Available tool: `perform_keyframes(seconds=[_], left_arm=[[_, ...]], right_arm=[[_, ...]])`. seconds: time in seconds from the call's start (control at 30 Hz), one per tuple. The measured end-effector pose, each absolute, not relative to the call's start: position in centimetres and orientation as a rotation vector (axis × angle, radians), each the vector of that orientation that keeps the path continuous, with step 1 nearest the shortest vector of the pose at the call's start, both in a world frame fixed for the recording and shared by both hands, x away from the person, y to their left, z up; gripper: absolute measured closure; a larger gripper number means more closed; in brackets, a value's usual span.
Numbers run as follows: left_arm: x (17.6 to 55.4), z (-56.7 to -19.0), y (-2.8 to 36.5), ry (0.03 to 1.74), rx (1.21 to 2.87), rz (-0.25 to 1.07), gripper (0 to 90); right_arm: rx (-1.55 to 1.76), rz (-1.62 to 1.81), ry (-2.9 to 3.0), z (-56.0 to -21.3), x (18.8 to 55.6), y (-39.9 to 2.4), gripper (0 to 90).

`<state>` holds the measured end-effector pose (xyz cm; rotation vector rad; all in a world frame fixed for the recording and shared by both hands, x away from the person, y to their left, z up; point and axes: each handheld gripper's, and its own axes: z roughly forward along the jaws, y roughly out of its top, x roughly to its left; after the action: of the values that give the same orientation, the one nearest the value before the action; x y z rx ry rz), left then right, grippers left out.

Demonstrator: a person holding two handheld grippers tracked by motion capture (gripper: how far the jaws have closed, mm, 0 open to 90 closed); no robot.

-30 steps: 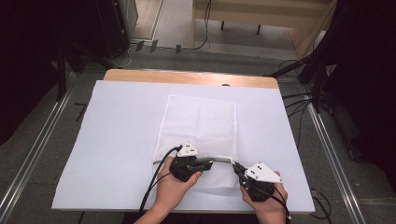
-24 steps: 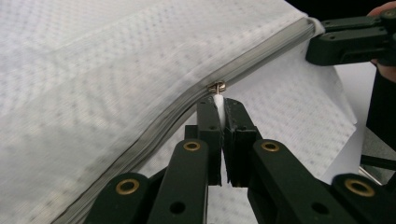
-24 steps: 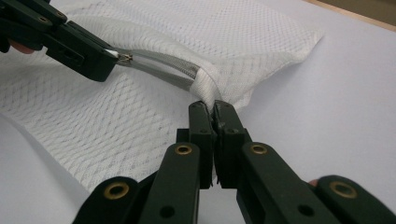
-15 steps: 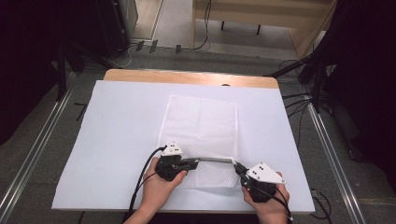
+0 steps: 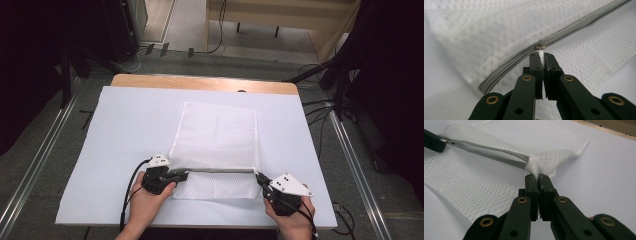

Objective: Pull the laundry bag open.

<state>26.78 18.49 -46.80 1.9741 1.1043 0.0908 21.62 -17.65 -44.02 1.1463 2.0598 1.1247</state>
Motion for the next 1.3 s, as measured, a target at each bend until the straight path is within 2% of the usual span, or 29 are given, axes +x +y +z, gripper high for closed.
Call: perform_keyframes(seconds=[0.47,0.83,0.87,0.9,1.0,1.1,1.3], left_arm=[[26.0,-46.9,22.3,1.164,1.981,0.118,88.0],[25.5,-47.1,22.6,1.151,1.965,0.119,86.7],[25.4,-47.1,22.9,1.144,1.941,0.125,81.3],[25.3,-47.0,23.1,1.141,1.903,0.138,71.7],[24.8,-46.3,23.7,1.114,1.833,0.181,50.9],[24.2,-45.8,24.2,1.063,1.809,0.218,44.0],[23.6,-45.5,25.2,1.087,1.801,0.286,24.7]], right_arm=[[1.186,1.103,2.030,-44.0,21.9,-18.8,88.8],[1.190,1.120,2.051,-44.0,22.1,-19.0,88.6],[1.196,1.129,2.063,-44.1,22.1,-19.0,88.2],[1.204,1.148,2.066,-44.2,22.1,-19.1,87.0],[1.226,1.217,2.074,-44.4,22.1,-19.4,73.2],[1.216,1.303,2.058,-44.3,22.3,-19.7,58.1],[1.238,1.282,2.011,-44.3,22.7,-20.4,42.7]])
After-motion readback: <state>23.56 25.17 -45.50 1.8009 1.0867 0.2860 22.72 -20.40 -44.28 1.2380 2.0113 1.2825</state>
